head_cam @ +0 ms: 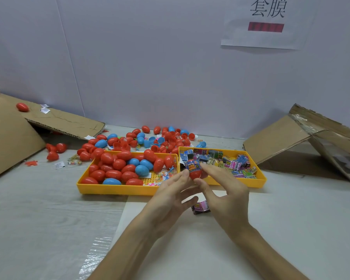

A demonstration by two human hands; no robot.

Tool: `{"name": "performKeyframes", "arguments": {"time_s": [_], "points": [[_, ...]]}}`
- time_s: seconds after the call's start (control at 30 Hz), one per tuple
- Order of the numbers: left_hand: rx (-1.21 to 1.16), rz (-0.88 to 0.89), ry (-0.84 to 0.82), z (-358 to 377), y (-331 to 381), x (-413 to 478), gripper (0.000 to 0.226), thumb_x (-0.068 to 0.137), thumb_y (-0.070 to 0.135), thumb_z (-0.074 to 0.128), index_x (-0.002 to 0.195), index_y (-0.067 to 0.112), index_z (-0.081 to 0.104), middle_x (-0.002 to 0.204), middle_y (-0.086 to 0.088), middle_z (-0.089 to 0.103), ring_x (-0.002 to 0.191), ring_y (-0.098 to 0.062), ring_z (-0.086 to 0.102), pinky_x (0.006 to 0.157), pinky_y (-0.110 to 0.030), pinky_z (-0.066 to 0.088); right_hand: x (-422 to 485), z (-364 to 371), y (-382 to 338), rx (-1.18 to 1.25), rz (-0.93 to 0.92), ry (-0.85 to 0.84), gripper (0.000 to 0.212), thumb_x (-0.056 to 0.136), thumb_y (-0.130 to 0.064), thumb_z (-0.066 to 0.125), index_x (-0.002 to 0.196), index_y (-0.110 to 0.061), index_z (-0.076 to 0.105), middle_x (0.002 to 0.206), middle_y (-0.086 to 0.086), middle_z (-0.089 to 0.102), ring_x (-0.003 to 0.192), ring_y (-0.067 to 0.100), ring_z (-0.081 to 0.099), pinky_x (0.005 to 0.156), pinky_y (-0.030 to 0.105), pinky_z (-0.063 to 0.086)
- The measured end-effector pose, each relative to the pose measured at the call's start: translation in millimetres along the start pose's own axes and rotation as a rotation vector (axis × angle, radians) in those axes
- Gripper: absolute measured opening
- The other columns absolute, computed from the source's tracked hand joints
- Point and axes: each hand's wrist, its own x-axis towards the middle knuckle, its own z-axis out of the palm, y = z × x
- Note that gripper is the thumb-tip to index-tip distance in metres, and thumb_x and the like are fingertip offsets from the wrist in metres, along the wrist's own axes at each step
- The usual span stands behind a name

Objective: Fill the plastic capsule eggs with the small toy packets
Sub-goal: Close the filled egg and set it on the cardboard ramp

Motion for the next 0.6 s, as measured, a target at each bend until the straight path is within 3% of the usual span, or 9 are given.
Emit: {"name": "performKeyframes", "arguments": {"time_s": [0.07,0.17,0.37,0.6], "points": [[0.003,0.005,0.012,0.3,0.3,0.1,0.056,0.089,0.047,0.063,0.13,0.009,0.065,0.124,-0.004,0.072,0.11,-0.013,0.07,0.096,-0.032,0.047,0.7,0.7,-1.8,0.017,-0.016,-0.022,0.041,0.085,-0.01,0.076,0.125,-0.009,0.069,0.119,0.001,0.07,0.113,0.012,0.065,0.097,0.023,0.051],[0.001,0.007,0.022,-1.7,0.0,-0.3,0.053,0.089,0.047,0.066,0.129,0.013,0.066,0.128,-0.013,0.069,0.116,-0.019,0.068,0.099,-0.035,0.044,1.3,1.2,-1.9,0.011,-0.093,-0.011,0.028,0.089,-0.008,0.071,0.117,-0.006,0.074,0.116,0.004,0.069,0.112,0.008,0.063,0.096,0.019,0.049],[0.012,-0.016,0.03,-1.8,-2.4,-0.2,0.037,0.09,0.043,0.066,0.116,0.018,0.072,0.119,-0.007,0.074,0.112,-0.019,0.07,0.095,-0.035,0.044,1.1,0.4,1.1,0.017,-0.093,0.016,0.021,0.085,-0.004,0.074,0.106,-0.004,0.078,0.105,0.004,0.073,0.102,0.009,0.067,0.088,0.022,0.054],[-0.006,0.006,0.074,-2.8,-0.6,0.4,0.058,0.08,0.04,0.076,0.131,0.018,0.061,0.11,-0.006,0.076,0.1,-0.015,0.073,0.092,-0.032,0.049,0.8,0.8,2.4,0.036,-0.053,-0.064,0.041,0.083,-0.003,0.08,0.122,-0.007,0.07,0.112,0.001,0.069,0.103,0.013,0.067,0.089,0.023,0.054]]}}
